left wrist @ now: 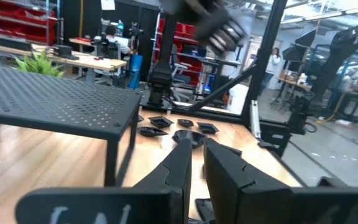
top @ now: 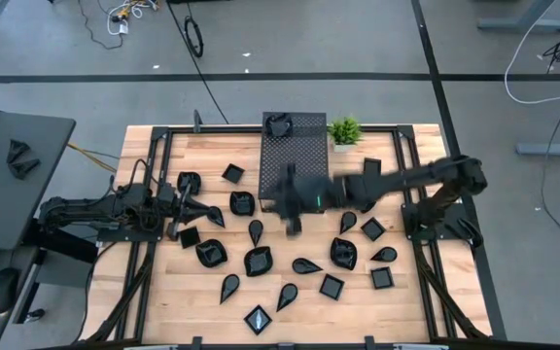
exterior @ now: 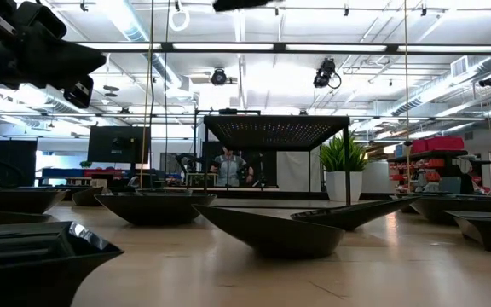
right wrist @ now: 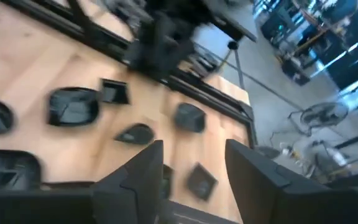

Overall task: Pick & Place Mini shaped plates
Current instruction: Put the black drop-shaped plate on the shelf

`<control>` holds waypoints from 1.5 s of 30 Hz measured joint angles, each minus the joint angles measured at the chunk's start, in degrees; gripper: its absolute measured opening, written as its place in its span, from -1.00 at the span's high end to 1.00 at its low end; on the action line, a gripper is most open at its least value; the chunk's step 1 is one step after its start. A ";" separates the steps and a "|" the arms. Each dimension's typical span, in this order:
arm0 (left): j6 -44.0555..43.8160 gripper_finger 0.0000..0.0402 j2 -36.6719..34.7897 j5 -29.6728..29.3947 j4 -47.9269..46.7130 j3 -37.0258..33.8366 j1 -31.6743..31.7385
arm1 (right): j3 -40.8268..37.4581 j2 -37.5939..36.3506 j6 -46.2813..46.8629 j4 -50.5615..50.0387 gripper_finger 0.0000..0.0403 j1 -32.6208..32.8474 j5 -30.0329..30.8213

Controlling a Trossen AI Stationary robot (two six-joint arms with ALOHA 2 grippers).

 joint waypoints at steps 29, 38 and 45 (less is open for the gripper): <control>-0.28 0.76 0.01 3.26 -0.05 0.00 0.01 | -10.82 7.24 78.61 -18.86 0.14 12.92 -14.12; -0.93 0.76 0.01 3.33 -0.56 0.00 0.00 | -11.71 7.24 81.21 0.50 0.23 15.88 -16.84; -0.96 0.76 0.01 3.33 -0.58 0.00 0.01 | -11.71 8.82 80.76 -1.51 0.33 20.05 -15.83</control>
